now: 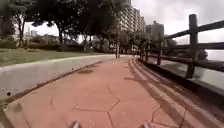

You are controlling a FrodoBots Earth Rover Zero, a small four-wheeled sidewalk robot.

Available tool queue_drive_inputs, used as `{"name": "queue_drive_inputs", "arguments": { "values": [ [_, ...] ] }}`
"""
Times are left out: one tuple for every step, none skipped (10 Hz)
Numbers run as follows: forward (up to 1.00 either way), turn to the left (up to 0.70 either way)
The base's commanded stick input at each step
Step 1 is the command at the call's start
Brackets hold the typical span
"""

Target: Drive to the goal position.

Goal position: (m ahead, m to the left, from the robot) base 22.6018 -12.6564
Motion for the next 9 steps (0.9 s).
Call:
{"name": "queue_drive_inputs", "arguments": {
  "values": [
    [0.70,0.00],
    [0.70,0.00],
    [0.70,0.00],
    [0.70,0.00],
    [0.70,0.00],
    [0.70,0.00],
    [0.70,0.00],
    [0.70,0.00],
    [0.70,0.00]
  ]
}}
